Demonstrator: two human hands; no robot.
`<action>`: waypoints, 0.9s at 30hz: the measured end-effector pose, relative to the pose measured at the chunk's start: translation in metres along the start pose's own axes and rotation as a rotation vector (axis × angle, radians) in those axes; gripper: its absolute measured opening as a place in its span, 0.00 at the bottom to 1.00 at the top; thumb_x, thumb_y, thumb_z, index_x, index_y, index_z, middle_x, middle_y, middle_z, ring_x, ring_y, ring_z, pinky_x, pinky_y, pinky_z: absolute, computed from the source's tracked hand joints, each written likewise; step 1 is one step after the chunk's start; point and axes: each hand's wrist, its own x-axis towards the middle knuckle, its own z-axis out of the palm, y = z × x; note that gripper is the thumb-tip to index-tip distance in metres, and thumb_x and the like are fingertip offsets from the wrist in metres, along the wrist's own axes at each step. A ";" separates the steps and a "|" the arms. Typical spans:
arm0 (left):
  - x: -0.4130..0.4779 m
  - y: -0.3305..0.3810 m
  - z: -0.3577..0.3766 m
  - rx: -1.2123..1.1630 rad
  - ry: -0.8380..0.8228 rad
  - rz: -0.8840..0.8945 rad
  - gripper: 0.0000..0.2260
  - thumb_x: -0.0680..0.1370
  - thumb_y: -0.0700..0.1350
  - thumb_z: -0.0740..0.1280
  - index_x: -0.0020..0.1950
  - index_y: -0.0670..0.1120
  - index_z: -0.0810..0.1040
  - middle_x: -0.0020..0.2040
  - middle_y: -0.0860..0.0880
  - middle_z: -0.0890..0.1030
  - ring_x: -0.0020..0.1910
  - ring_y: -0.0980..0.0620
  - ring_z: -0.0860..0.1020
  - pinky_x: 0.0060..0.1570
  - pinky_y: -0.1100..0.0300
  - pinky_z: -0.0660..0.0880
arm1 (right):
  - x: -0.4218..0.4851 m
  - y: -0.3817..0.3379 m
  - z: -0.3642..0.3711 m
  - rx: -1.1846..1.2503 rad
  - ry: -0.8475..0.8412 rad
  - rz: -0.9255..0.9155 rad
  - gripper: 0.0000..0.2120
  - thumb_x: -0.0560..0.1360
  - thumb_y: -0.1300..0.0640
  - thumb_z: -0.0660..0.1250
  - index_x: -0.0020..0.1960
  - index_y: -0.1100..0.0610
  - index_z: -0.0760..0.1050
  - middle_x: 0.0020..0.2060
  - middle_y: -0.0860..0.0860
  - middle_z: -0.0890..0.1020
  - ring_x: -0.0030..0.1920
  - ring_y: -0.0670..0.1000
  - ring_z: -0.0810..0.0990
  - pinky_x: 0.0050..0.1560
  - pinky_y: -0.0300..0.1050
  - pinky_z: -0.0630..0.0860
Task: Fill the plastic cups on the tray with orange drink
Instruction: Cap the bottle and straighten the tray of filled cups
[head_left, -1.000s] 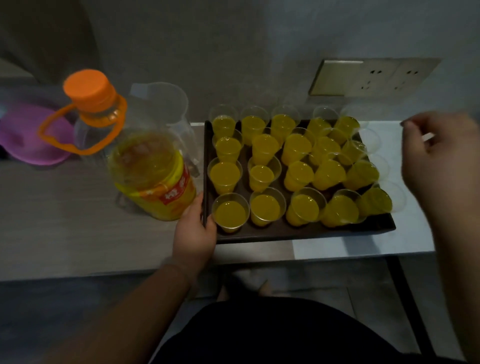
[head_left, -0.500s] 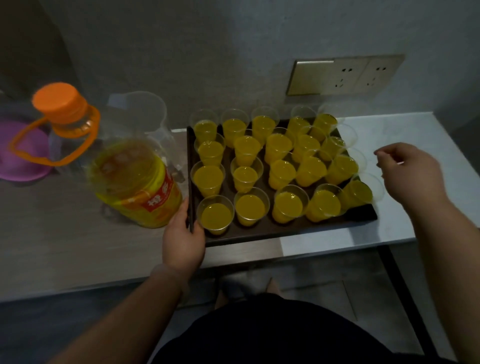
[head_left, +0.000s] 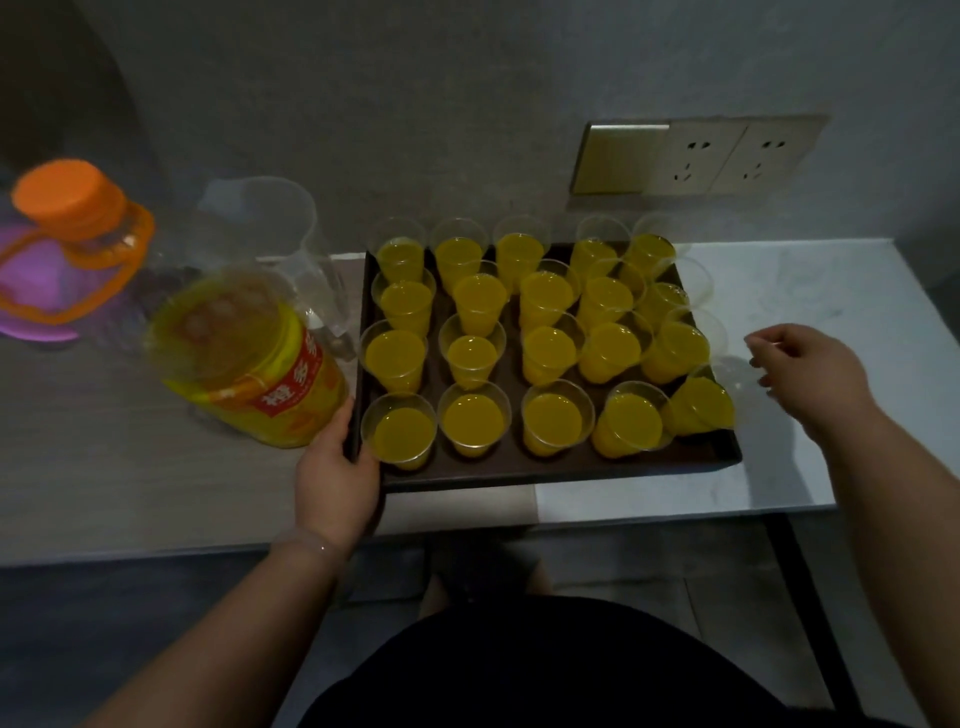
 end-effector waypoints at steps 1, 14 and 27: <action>-0.001 0.001 0.001 -0.008 0.013 -0.014 0.21 0.78 0.42 0.66 0.71 0.49 0.71 0.67 0.48 0.75 0.66 0.49 0.70 0.61 0.64 0.64 | 0.000 0.002 0.001 -0.023 -0.037 -0.020 0.10 0.79 0.53 0.63 0.55 0.57 0.78 0.46 0.57 0.81 0.39 0.54 0.78 0.49 0.53 0.76; 0.001 -0.002 0.000 -0.027 -0.039 0.000 0.25 0.78 0.42 0.67 0.74 0.49 0.66 0.69 0.49 0.72 0.63 0.60 0.64 0.62 0.66 0.61 | -0.001 0.005 0.012 0.060 -0.338 -0.074 0.07 0.76 0.56 0.68 0.54 0.53 0.78 0.48 0.58 0.82 0.50 0.58 0.80 0.53 0.52 0.75; 0.005 -0.009 0.002 -0.016 -0.035 0.055 0.25 0.78 0.39 0.66 0.74 0.49 0.66 0.66 0.54 0.70 0.65 0.59 0.64 0.64 0.67 0.60 | 0.001 0.014 0.020 0.060 -0.358 -0.191 0.10 0.72 0.63 0.72 0.51 0.54 0.78 0.43 0.58 0.81 0.48 0.59 0.79 0.54 0.54 0.75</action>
